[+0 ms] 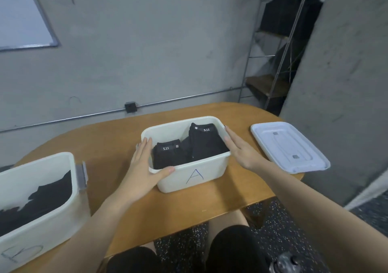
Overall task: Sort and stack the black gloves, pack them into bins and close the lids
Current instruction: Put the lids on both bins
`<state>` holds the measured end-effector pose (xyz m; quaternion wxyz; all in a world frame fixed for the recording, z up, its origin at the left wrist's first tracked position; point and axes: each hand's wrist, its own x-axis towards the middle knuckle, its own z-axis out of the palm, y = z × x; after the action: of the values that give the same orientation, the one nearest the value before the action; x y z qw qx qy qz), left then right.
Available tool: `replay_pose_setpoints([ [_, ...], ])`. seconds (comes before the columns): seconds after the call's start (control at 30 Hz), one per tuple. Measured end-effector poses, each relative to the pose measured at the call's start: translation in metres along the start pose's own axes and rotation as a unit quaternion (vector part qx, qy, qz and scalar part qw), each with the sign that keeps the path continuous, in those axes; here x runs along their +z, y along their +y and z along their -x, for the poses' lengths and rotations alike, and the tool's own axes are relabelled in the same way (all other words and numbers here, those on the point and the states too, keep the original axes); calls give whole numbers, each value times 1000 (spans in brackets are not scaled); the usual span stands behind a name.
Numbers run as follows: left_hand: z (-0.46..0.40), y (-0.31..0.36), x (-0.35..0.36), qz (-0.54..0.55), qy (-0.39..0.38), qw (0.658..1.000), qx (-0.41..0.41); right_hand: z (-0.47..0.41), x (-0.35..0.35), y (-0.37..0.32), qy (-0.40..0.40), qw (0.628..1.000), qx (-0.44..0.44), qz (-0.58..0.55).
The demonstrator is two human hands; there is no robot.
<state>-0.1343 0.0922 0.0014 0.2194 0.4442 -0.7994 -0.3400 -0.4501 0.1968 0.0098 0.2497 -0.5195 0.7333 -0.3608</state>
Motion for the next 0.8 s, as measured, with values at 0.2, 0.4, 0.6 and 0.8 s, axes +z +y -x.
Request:
replay_pose_setpoints([
  [0.2,-1,2,-2,-119,-2,993,8,13,-8,11,21,999,-27,-13],
  [0.4,13,39,30,-363,104,900,218,23,-43,92,83,973,86,197],
  [0.6,9,89,126,-352,-44,846,398,46,-63,136,81,924,131,349],
  [0.8,-21,93,190,-340,-170,867,322,58,-64,173,80,916,105,378],
])
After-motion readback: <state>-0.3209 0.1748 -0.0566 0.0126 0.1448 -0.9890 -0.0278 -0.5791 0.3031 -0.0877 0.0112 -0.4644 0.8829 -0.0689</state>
